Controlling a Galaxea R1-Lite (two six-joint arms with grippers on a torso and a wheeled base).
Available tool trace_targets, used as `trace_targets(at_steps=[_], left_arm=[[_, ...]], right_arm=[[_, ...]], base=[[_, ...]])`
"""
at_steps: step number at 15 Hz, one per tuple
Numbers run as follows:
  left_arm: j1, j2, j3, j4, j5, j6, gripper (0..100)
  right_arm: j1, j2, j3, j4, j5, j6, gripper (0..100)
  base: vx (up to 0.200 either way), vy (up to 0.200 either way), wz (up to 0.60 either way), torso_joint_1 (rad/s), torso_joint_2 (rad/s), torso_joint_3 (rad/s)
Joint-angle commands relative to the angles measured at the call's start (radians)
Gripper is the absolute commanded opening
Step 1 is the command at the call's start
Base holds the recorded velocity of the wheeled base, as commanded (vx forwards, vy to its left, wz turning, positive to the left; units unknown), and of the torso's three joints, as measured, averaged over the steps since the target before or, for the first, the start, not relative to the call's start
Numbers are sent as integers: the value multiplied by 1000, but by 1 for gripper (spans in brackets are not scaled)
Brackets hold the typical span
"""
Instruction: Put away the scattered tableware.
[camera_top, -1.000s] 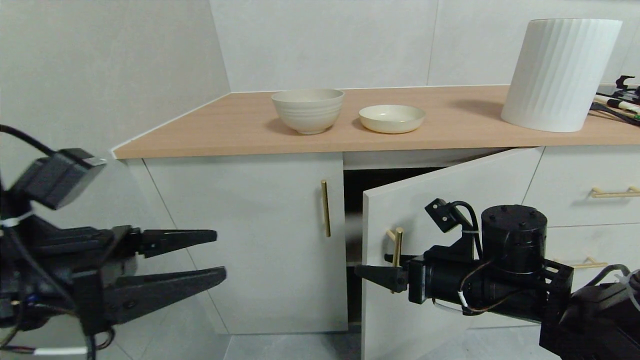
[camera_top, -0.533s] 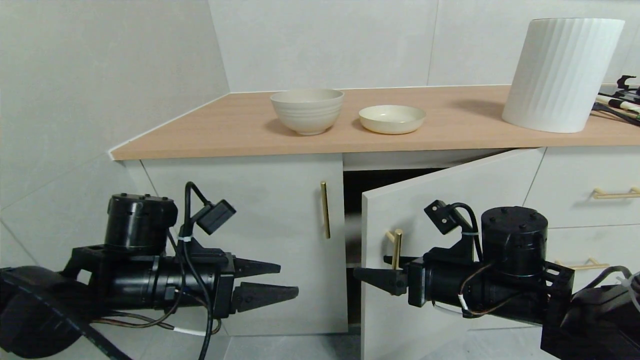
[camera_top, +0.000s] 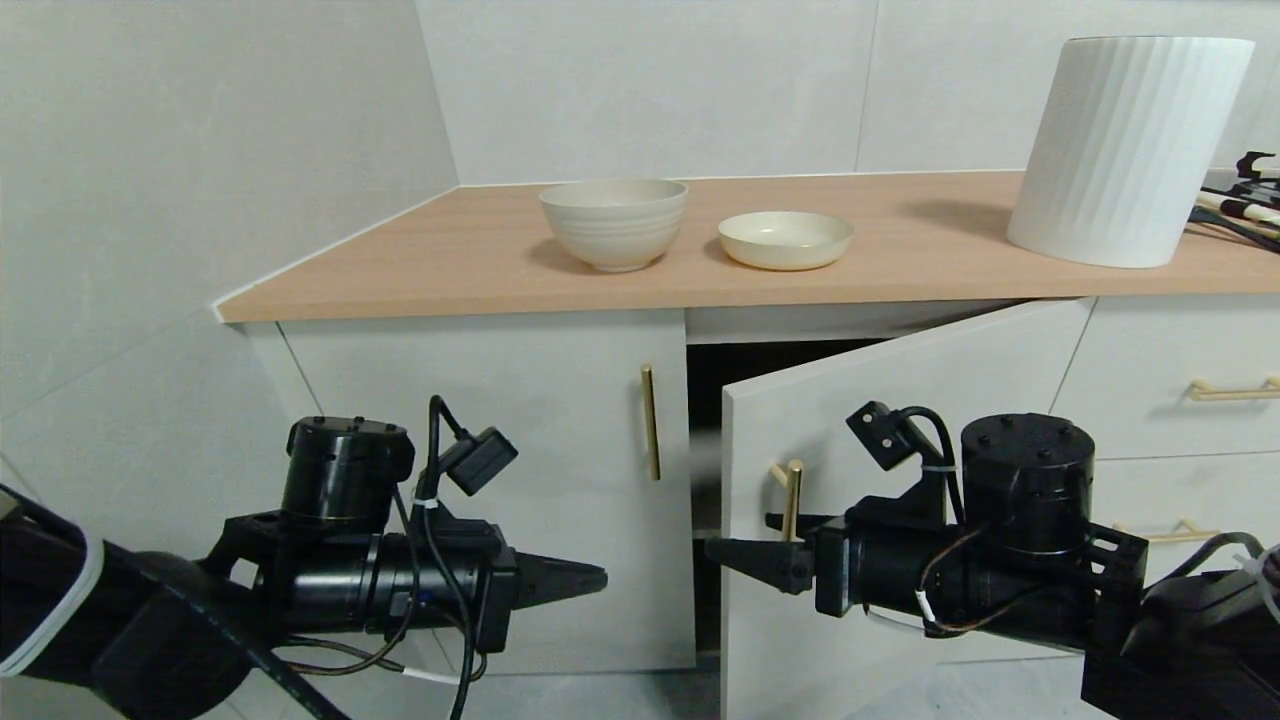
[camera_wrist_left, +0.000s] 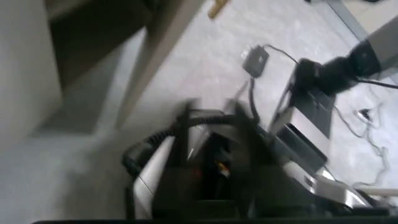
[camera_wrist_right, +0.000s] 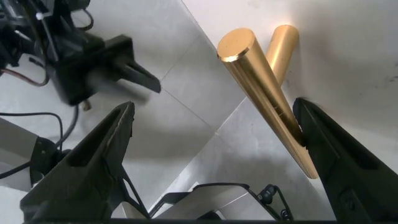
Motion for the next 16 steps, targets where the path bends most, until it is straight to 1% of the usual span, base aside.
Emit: trace_targets(at_steps=[1,2,3,4,5,6,7,8,9,10,11,13,14,16], left_arm=[[-4,25,-9,-31,18,-13,0],[-16,36,-18,-101,38,-62,0],[-31,34,-24,-146,41,-121,0],[-70,39,-40,-198,55,-199,0],[-106,54,-61,-238,93,-236,0],[-148,100,-104,-281,153,-237,0],[-166,149,-153,-312,213,-237,0],[-181,199,-187,-324,259,-236,0],[-191,229,-193,-328,270,-236,0],[-203,263,-193,-345,277,-228,0],[-206,286,-193,-404,306,-220,0],[-212,330,-196,-491,365,-219,0],[-226,353,-198,-534,371,-219,0],[-255,373,-201,-577,378,-222,0]], right_arm=[[12,0,0,-1,-2,0,100],[12,-1,0,-1,-2,0,100],[12,-7,2,-1,-2,0,100],[12,-10,0,-1,-3,-2,100],[12,-18,0,-1,-3,-2,100],[12,-24,2,-1,-3,-2,100],[12,-27,2,-1,-3,-2,100],[12,-33,2,1,-3,-2,100],[12,-35,2,-1,-3,-2,100],[12,-36,3,-1,-3,-2,100],[10,-36,5,-1,-5,-2,100],[10,-29,5,-1,-3,-3,100],[10,-32,5,1,-3,-5,100],[5,-38,12,-1,-5,-9,100]], base=[[0,0,0,0,0,0],[0,0,0,0,0,0],[0,0,0,0,0,0],[0,0,0,0,0,0],[0,0,0,0,0,0],[0,0,0,0,0,0],[0,0,0,0,0,0],[0,0,0,0,0,0],[0,0,0,0,0,0],[0,0,0,0,0,0],[0,0,0,0,0,0],[0,0,0,0,0,0],[0,0,0,0,0,0],[0,0,0,0,0,0]])
